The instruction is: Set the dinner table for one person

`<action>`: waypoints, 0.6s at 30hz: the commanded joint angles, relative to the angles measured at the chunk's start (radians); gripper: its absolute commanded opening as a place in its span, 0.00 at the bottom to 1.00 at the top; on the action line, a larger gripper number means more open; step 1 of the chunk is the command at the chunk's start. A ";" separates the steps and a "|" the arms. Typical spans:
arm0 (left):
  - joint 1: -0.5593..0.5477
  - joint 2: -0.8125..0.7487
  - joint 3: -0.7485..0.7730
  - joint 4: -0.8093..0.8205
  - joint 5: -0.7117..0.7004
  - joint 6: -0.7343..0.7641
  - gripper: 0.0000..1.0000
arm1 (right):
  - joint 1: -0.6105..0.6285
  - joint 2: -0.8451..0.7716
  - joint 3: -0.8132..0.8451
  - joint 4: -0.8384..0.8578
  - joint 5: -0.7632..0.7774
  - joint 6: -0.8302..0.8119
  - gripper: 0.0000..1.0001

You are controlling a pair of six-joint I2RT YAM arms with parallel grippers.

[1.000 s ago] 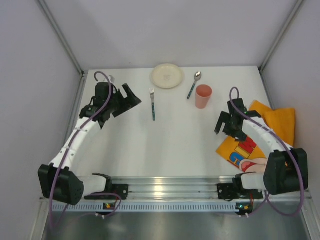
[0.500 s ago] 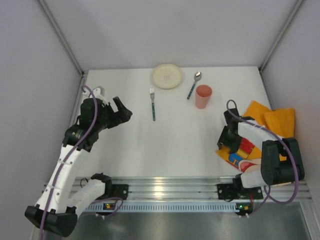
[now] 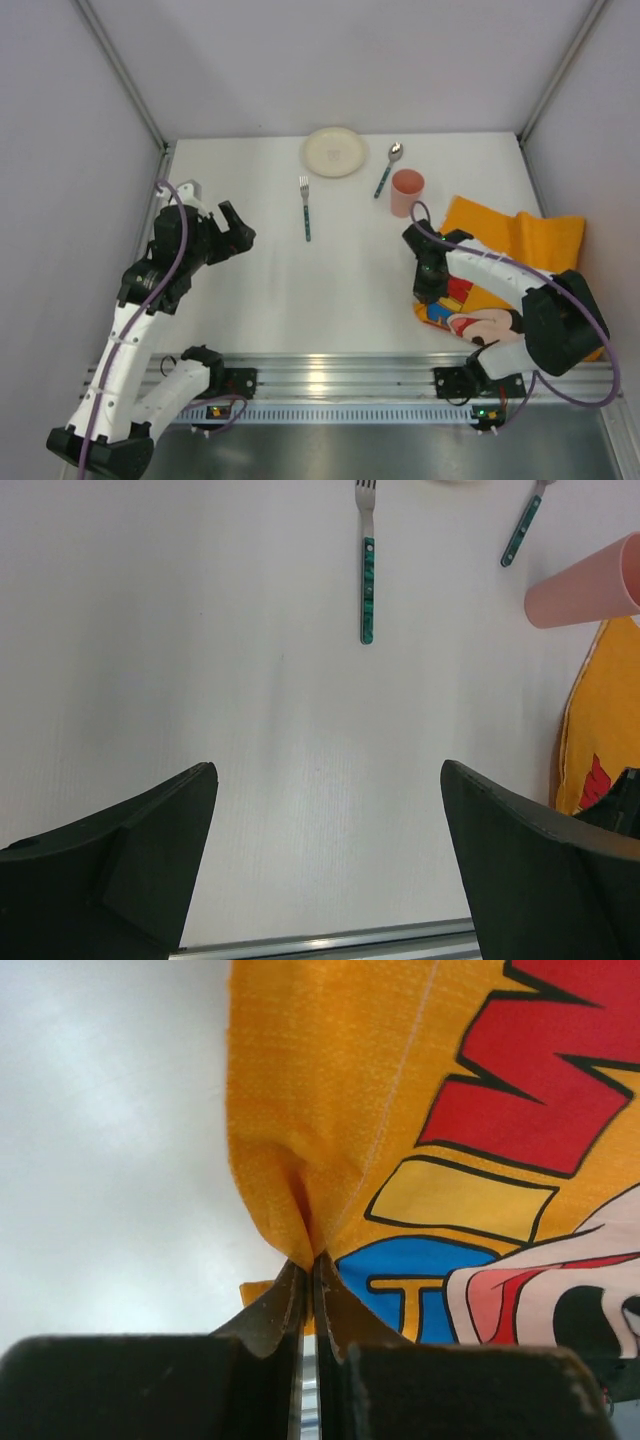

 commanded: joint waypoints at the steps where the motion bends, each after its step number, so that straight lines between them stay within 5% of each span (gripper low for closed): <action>1: -0.002 -0.004 0.042 -0.025 -0.087 0.001 0.99 | 0.296 0.021 0.218 -0.131 -0.010 0.108 0.00; 7: -0.002 0.000 0.071 -0.031 -0.109 0.012 0.98 | 0.732 0.164 0.586 -0.373 0.039 0.220 0.00; 11: -0.002 -0.004 0.056 -0.018 -0.109 0.008 0.98 | 0.867 0.287 0.759 -0.347 -0.019 0.199 0.01; 12: -0.002 -0.006 0.047 -0.009 -0.109 0.008 0.99 | 0.901 0.317 0.835 -0.344 -0.017 0.185 0.44; 14: -0.002 0.000 0.038 -0.005 -0.094 0.007 0.99 | 0.917 0.408 0.956 -0.415 0.001 0.159 0.96; 18: -0.002 0.014 0.001 0.005 -0.051 -0.001 0.98 | 0.932 0.457 1.032 -0.498 0.055 0.157 1.00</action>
